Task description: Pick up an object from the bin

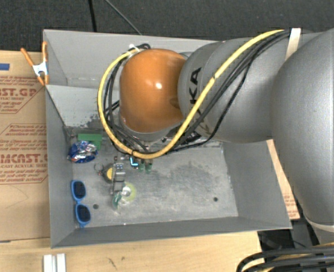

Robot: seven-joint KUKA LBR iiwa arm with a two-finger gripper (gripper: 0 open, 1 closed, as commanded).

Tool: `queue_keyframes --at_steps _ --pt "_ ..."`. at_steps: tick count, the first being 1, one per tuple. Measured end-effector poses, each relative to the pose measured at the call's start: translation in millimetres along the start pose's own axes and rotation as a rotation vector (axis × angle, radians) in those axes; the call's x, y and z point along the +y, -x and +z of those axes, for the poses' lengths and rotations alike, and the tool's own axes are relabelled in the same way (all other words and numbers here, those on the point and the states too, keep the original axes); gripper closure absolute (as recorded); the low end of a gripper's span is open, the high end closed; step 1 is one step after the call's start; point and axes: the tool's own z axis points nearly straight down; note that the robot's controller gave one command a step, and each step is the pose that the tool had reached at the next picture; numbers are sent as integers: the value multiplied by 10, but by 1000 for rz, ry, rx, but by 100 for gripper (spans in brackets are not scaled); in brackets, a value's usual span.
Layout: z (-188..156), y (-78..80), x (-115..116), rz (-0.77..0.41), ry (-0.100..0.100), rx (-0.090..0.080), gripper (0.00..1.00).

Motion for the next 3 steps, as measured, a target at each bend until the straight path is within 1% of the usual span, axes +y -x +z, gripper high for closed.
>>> queue_keyframes --at_steps 1,2,3 --pt "1233 397 -274 -43 0 -2 0" --pt "1157 420 -246 -45 4 -10 100" --pt "-38 236 -131 -97 2 -15 100"
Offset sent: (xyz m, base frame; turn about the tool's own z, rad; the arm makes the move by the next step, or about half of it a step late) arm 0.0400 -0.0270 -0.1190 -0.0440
